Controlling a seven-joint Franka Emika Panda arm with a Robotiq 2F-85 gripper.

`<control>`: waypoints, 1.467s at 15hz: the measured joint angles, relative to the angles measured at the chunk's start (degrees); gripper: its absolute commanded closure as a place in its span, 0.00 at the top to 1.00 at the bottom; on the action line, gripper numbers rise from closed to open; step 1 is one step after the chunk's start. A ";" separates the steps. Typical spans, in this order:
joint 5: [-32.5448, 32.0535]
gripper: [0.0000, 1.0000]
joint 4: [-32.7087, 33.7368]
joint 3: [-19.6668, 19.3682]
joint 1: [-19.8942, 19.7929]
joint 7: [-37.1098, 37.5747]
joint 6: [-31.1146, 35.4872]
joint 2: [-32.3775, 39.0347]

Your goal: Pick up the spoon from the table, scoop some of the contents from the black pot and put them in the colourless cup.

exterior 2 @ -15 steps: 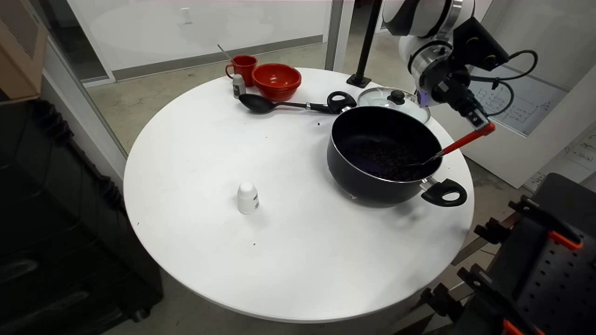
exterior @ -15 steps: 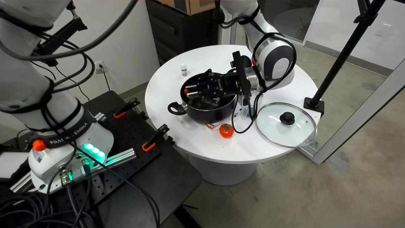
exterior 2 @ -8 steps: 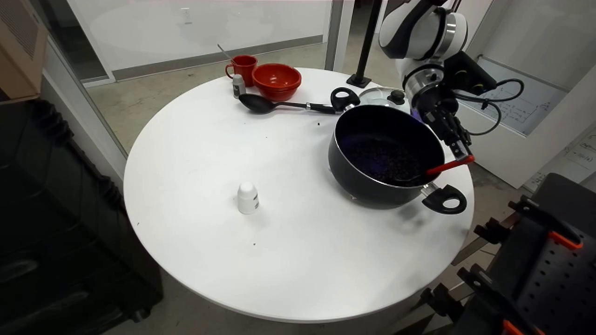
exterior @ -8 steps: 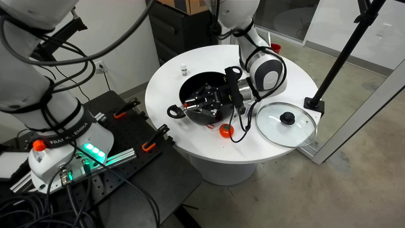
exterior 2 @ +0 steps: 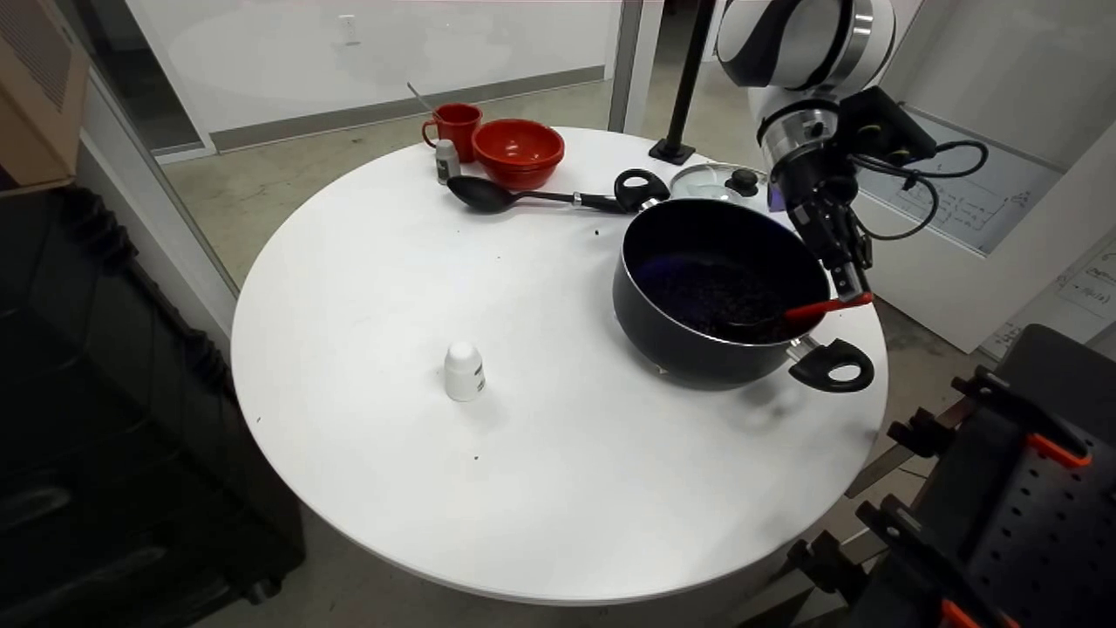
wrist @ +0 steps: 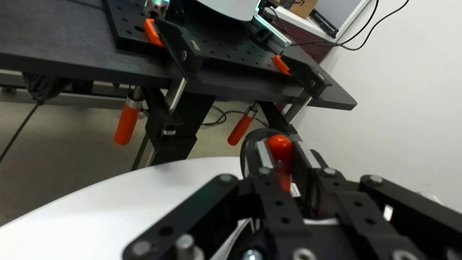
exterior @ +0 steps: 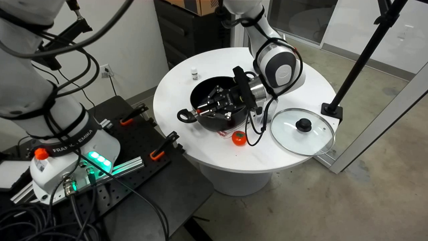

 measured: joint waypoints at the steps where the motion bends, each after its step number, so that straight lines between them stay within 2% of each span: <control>1: 0.00 0.05 -0.88 0.00 0.07 0.01 1.60 -1.02; 7: -0.63 0.05 -5.40 -0.37 0.82 0.75 10.59 -5.89; 17: -17.29 0.05 -16.49 -1.77 10.47 9.18 26.41 -13.71; 22: -22.97 0.05 -22.59 -1.87 13.18 13.08 34.73 -17.62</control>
